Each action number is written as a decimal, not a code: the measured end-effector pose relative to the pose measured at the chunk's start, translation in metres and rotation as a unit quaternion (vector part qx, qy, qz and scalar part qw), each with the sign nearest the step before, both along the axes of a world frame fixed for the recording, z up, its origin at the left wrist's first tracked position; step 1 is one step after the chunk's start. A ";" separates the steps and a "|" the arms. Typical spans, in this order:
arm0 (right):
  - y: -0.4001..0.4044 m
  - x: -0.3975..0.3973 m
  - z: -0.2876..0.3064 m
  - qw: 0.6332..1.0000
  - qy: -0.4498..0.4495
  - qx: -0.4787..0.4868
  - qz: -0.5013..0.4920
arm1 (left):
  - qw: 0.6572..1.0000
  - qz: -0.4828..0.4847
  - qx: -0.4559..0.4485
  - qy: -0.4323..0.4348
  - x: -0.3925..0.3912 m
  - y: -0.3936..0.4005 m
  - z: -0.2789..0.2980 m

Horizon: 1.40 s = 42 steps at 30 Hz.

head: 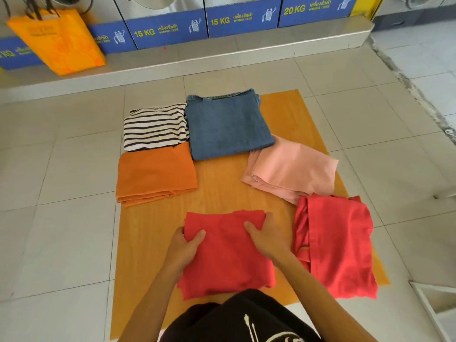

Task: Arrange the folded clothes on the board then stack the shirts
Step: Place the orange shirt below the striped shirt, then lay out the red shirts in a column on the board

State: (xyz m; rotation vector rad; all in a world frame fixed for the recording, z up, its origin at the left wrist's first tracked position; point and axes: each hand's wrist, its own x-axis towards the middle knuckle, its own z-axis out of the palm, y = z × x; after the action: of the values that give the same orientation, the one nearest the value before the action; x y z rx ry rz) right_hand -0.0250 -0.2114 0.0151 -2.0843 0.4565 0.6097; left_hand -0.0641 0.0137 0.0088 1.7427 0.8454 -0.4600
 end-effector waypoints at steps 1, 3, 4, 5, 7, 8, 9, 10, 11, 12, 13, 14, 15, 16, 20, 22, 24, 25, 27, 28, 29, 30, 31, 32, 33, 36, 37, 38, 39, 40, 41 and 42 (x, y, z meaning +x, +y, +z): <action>0.012 0.005 0.002 1.000 -0.006 0.011 0.016 | 1.000 0.016 0.002 -0.008 0.001 0.012 0.003; 0.038 0.018 0.007 0.998 -0.013 0.045 0.050 | 0.999 0.043 0.013 -0.023 0.002 0.039 0.008; 0.053 0.026 0.010 0.996 -0.019 0.057 0.067 | 0.998 0.054 0.021 -0.029 0.002 0.054 0.011; 0.068 0.034 0.014 0.994 -0.025 0.066 0.083 | 0.997 0.065 0.028 -0.035 0.003 0.068 0.013; 0.099 0.049 0.016 0.990 -0.033 0.081 0.113 | 0.995 0.081 0.039 -0.043 0.005 0.096 0.016; 0.114 0.055 0.016 0.988 -0.033 0.082 0.129 | 0.994 0.088 0.043 -0.044 0.006 0.109 0.016; 0.127 0.061 0.014 0.986 -0.031 0.080 0.147 | 0.994 0.094 0.045 -0.044 0.007 0.120 0.016; 0.140 0.066 0.011 0.984 -0.027 0.076 0.162 | 0.993 0.100 0.047 -0.040 0.008 0.131 0.014; 0.151 0.070 0.008 0.982 -0.022 0.071 0.173 | 0.993 0.103 0.050 -0.035 0.009 0.140 0.013; 0.160 0.073 0.004 0.981 -0.017 0.069 0.180 | 0.993 0.105 0.051 -0.030 0.011 0.148 0.011; 0.168 0.075 0.000 0.981 -0.011 0.066 0.181 | 0.993 0.104 0.054 -0.025 0.012 0.156 0.008; 0.174 0.076 -0.004 0.982 -0.006 0.063 0.179 | 0.993 0.101 0.056 -0.020 0.014 0.163 0.004; 0.178 0.077 -0.008 0.982 -0.002 0.056 0.178 | 0.993 0.098 0.061 -0.017 0.015 0.168 0.001; 0.181 0.078 -0.012 0.983 -0.003 0.044 0.179 | 0.993 0.093 0.068 -0.016 0.016 0.173 -0.002; 0.180 0.080 -0.025 0.982 -0.015 -0.001 0.191 | 0.992 0.066 0.107 -0.001 0.022 0.186 -0.013; 0.178 0.081 -0.028 0.981 -0.021 -0.007 0.195 | 0.990 0.046 0.135 0.006 0.026 0.186 -0.015; 0.178 0.082 -0.029 0.980 -0.020 -0.013 0.197 | 0.985 0.024 0.169 0.004 0.028 0.183 -0.017; 0.178 0.082 -0.030 0.980 -0.021 -0.015 0.197 | 0.983 0.020 0.183 0.000 0.029 0.182 -0.018; 0.178 0.080 -0.031 0.981 -0.019 -0.021 0.192 | 0.978 0.028 0.208 -0.017 0.030 0.179 -0.019; 0.178 0.079 -0.031 0.982 -0.017 -0.022 0.189 | 0.974 0.037 0.223 -0.027 0.030 0.178 -0.018; 0.177 0.078 -0.030 0.983 -0.015 -0.019 0.184 | 0.969 0.041 0.242 -0.037 0.029 0.175 -0.017; 0.176 0.077 -0.030 0.984 -0.012 -0.016 0.178 | 0.962 0.041 0.264 -0.047 0.028 0.171 -0.016; 0.174 0.076 -0.029 0.985 -0.012 -0.013 0.173 | 0.955 0.037 0.289 -0.057 0.026 0.164 -0.012; 0.171 0.075 -0.028 0.986 -0.012 -0.011 0.169 | 0.947 0.031 0.312 -0.069 0.026 0.157 -0.009; 0.167 0.074 -0.027 0.986 -0.011 -0.011 0.164 | 0.940 0.022 0.330 -0.082 0.025 0.147 -0.005; 0.147 0.067 -0.019 0.991 -0.008 -0.004 0.133 | 0.939 -0.017 0.317 -0.131 0.024 0.105 0.007; 0.138 0.063 -0.015 0.993 -0.011 0.007 0.120 | 0.945 -0.028 0.292 -0.148 0.023 0.088 0.010; 0.128 0.059 -0.011 0.994 -0.015 0.015 0.107 | 0.948 -0.044 0.267 -0.166 0.023 0.070 0.012; 0.117 0.055 -0.008 0.995 -0.019 0.023 0.093 | 0.948 -0.068 0.251 -0.184 0.022 0.052 0.012; 0.105 0.049 -0.006 0.996 -0.020 0.031 0.079 | 0.945 -0.097 0.242 -0.198 0.020 0.034 0.012; 0.092 0.044 -0.005 0.997 -0.020 0.038 0.068 | 0.943 -0.122 0.233 -0.204 0.019 0.017 0.011; 0.078 0.038 -0.004 0.997 -0.019 0.042 0.060 | 0.945 -0.140 0.219 -0.201 0.017 -0.001 0.010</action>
State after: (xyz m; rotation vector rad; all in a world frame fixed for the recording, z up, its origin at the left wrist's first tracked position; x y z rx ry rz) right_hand 0.0133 -0.1334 0.0113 -2.0501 0.2800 0.6469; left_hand -0.0470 0.0130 0.0185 2.2828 0.4224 -0.0851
